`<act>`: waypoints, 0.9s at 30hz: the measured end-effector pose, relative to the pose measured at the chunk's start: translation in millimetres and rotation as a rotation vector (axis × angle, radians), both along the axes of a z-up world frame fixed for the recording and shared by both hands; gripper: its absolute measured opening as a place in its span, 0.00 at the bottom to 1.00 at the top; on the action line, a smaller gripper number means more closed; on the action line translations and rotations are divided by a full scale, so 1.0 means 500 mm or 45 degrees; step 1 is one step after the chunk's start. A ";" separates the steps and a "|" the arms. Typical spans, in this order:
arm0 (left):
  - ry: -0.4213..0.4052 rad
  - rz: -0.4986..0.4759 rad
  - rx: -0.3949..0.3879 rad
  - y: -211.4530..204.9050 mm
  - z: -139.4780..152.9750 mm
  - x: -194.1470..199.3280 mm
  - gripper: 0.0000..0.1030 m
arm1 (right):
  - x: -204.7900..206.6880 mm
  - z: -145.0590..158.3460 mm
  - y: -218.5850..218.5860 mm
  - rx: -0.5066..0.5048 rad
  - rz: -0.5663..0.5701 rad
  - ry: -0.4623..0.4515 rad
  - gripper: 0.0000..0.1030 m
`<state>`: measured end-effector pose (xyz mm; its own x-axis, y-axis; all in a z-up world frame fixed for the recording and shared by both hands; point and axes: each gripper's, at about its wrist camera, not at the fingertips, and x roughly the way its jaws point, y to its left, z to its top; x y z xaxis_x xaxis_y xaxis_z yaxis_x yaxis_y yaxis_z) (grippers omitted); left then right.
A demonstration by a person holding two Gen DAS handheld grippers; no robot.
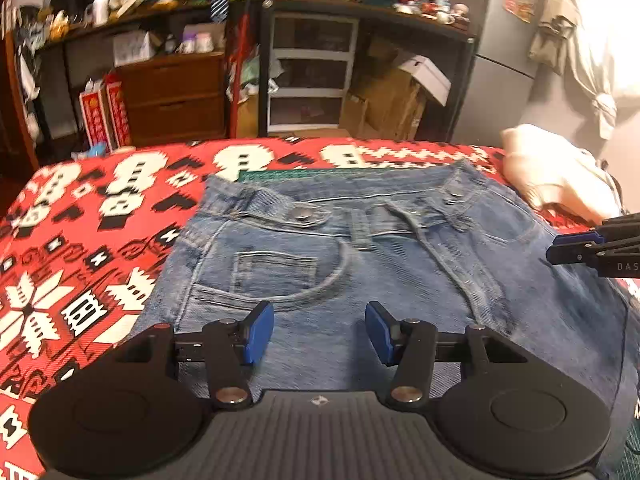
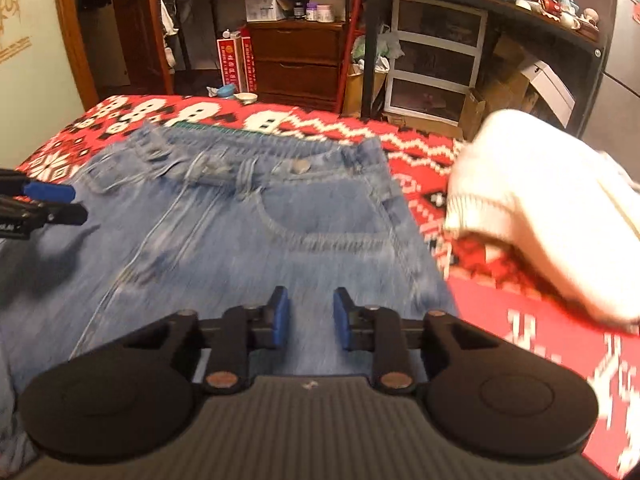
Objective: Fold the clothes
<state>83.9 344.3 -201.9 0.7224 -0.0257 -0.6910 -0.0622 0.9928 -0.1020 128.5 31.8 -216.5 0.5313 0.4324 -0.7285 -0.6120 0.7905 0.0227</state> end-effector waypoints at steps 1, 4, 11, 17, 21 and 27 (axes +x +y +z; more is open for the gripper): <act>0.003 0.006 -0.015 0.008 -0.003 -0.001 0.49 | 0.012 -0.003 0.002 -0.002 -0.002 0.003 0.25; 0.013 0.022 -0.048 0.029 -0.008 -0.011 0.46 | 0.036 -0.016 0.000 -0.010 -0.003 0.017 0.24; 0.042 -0.002 -0.016 0.035 -0.013 -0.093 0.46 | -0.017 -0.030 -0.069 -0.016 -0.001 0.034 0.24; 0.072 0.012 -0.043 0.034 -0.013 -0.166 0.47 | -0.101 -0.033 -0.137 -0.037 -0.018 0.014 0.24; 0.101 0.019 -0.033 0.029 -0.008 -0.204 0.47 | -0.147 -0.030 -0.171 -0.041 -0.035 0.018 0.24; 0.146 0.050 -0.014 0.029 -0.005 -0.234 0.47 | -0.188 -0.026 -0.206 -0.012 -0.071 0.014 0.24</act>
<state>-33.2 358.6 -204.4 0.6395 -0.0070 -0.7687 -0.1130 0.9882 -0.1030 34.7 -71.3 -229.2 0.5465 0.3953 -0.7383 -0.5665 0.8238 0.0218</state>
